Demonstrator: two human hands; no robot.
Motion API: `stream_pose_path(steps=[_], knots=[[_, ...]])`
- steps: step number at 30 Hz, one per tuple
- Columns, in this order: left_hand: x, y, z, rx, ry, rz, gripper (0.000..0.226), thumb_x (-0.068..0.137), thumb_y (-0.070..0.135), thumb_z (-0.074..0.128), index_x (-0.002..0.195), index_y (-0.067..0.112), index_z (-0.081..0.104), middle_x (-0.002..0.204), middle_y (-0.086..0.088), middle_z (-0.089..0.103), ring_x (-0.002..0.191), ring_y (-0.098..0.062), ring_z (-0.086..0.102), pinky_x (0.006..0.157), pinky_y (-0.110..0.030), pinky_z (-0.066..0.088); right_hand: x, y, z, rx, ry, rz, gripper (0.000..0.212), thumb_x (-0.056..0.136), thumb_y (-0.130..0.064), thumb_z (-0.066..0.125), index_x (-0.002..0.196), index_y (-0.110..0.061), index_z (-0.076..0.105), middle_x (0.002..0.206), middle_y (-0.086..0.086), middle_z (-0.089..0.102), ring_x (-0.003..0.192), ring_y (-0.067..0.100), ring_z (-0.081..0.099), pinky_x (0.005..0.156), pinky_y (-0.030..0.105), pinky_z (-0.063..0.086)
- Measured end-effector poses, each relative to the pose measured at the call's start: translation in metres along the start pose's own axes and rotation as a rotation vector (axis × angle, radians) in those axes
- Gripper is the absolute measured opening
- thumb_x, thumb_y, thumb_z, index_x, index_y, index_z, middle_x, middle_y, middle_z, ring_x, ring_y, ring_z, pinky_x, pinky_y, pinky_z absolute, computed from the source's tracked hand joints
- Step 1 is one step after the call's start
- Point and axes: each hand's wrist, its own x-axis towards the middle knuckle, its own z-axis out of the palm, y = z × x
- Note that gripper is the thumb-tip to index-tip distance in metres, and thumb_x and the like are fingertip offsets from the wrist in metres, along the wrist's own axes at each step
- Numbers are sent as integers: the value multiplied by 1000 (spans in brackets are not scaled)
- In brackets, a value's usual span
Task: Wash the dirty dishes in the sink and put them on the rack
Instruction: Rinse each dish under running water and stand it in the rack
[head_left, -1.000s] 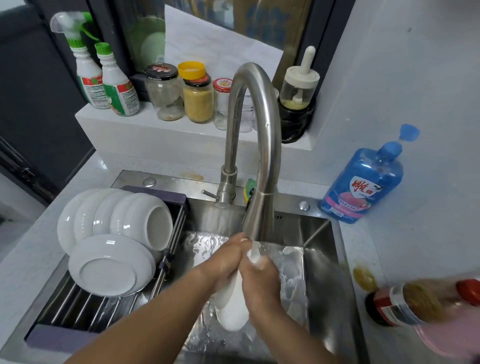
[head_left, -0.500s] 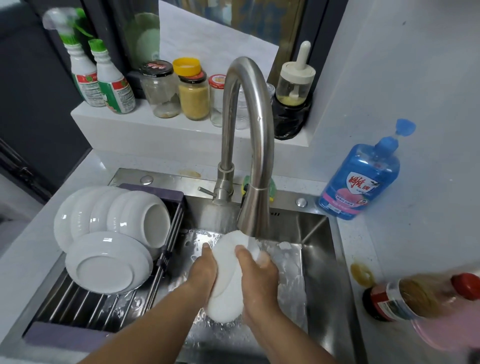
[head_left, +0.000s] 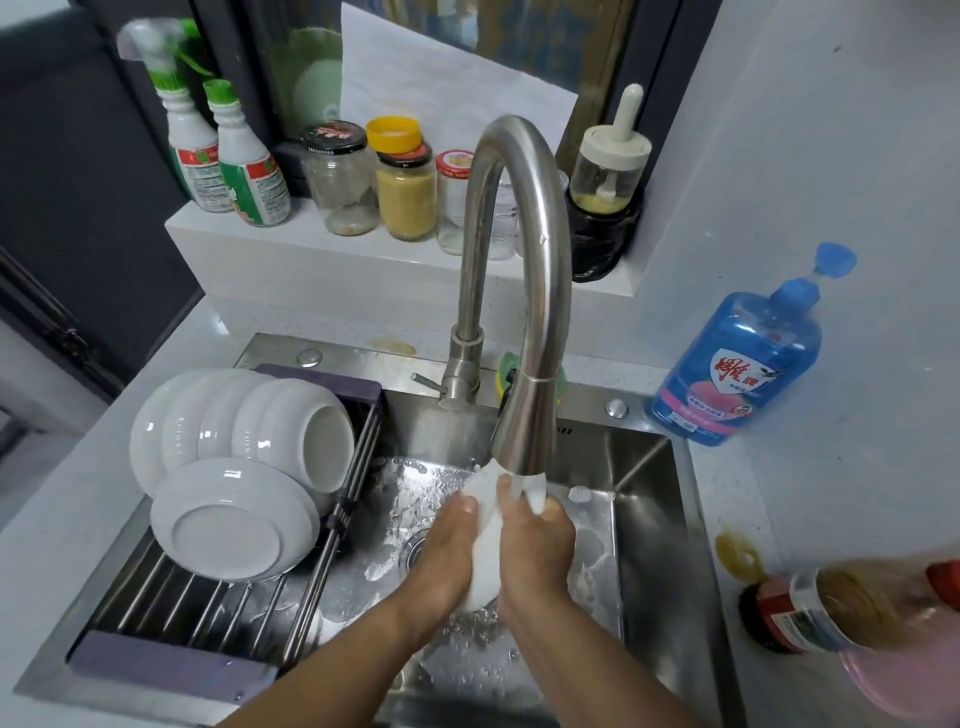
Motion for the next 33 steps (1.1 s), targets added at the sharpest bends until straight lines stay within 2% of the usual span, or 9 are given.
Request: stream_pose_path(steps=[4,10,13,16,19,21,26,29,33], knots=[[7,0,-4,-323,208,-441,57,103,63,35,121,19,65,99,-8,79,91,-29,75,68,-39,59,-3,2,0,3,-42,-35,19,88,-31,76,86,-14,68,77,2,74,71,21,70,62,34,54],[12,10,-29,-624,119,-660,78,92,79,37,118,14,71,111,-18,76,91,-39,75,81,-53,59,11,-5,-12,130,-81,182,18,89,-28,75,97,-13,69,83,6,73,69,22,67,58,31,53],[18,26,-42,-515,71,-593,67,90,69,54,113,9,74,110,-16,76,95,-34,72,94,-51,55,18,-5,-22,105,-203,274,30,88,-30,76,107,-8,70,89,12,77,74,29,72,59,36,57],[23,43,-45,-191,75,-520,54,95,62,55,105,12,75,94,-10,79,81,-26,75,81,-37,58,17,-7,-32,28,-367,243,31,90,-25,74,113,-5,70,100,17,77,84,31,75,70,43,61],[28,67,-38,-50,4,-489,55,97,64,51,98,16,76,97,-11,79,91,-30,76,88,-39,58,13,-10,-36,-124,-504,107,23,89,-25,76,106,-9,74,97,12,78,87,26,76,78,41,60],[33,76,-33,-21,-39,-459,55,97,62,51,94,13,76,101,-14,78,89,-32,74,87,-39,56,8,-9,-32,-290,-560,-35,39,79,-40,80,105,-12,74,96,7,78,90,24,75,83,44,60],[39,82,-34,-256,-10,-640,32,99,36,59,94,4,60,71,-15,67,66,-29,66,69,-38,56,0,-10,-33,-753,-623,-473,22,81,-42,74,88,-23,65,78,-3,67,66,3,63,58,28,51],[31,78,-48,-365,-1,-737,29,104,23,51,116,-3,58,91,-24,70,82,-36,68,71,-51,61,0,-6,-41,-1025,-761,-746,36,86,-58,58,96,-23,60,87,-2,65,77,16,63,68,40,53],[18,62,-54,-472,49,-674,39,108,24,45,135,-4,52,107,-27,71,95,-38,67,79,-55,56,7,0,-54,-1301,-887,-984,44,97,-63,46,115,-23,55,124,-8,62,111,17,57,93,39,49]])
